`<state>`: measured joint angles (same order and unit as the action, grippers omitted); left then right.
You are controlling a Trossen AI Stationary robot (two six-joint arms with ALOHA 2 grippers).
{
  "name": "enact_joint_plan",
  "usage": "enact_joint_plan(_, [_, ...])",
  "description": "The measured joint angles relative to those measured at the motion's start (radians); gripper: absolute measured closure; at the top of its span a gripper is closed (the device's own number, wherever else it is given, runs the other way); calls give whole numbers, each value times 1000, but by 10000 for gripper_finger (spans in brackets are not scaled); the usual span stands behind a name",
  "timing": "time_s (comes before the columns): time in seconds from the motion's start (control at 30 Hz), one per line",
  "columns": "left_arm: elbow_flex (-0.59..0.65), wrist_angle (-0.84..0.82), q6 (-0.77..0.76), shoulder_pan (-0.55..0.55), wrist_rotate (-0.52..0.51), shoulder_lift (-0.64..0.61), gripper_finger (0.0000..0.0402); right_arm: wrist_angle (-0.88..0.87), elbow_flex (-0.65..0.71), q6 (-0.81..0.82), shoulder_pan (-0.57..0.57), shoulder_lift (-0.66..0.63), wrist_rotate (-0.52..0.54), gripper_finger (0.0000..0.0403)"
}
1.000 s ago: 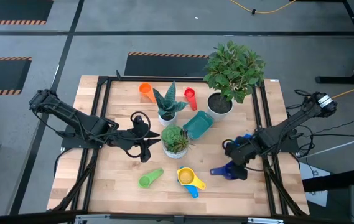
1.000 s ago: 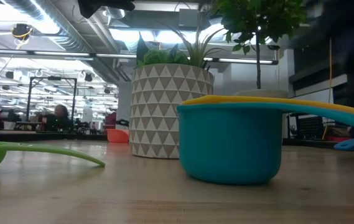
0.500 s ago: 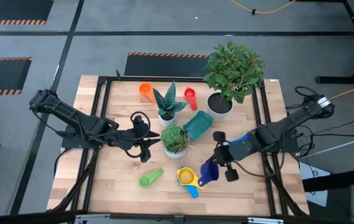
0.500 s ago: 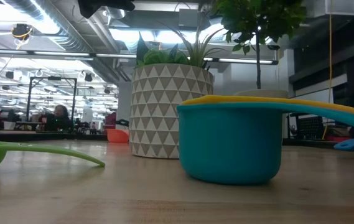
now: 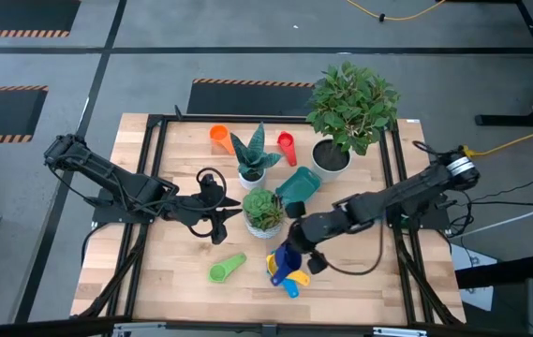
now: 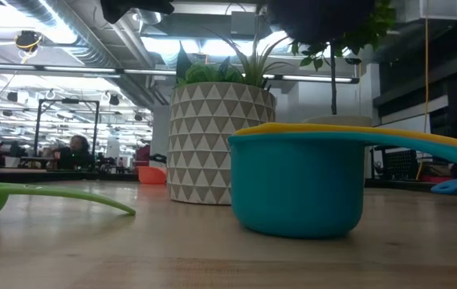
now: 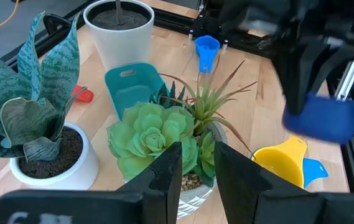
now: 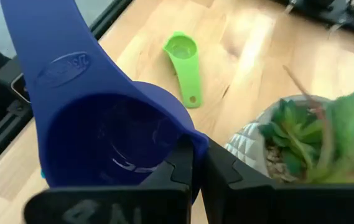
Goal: Nest measuring cups in basket
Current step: Stack the purple measuring cup on top of the yellow measuring cup
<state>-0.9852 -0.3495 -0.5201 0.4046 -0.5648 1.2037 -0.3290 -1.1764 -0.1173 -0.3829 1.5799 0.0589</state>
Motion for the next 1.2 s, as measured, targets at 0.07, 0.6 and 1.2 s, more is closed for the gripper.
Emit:
enact_joint_plan(0.07, [0,0,0,0,0,0,314,5,-8,0,12,37,-40,387])
enact_joint_plan(0.6, [0,-1,0,0,0,0,314,32,-9,0,40,164,-87,386])
enact_joint_plan(1.2, [0,-1,0,0,0,0,314,30,-9,-25,40,169,-87,337])
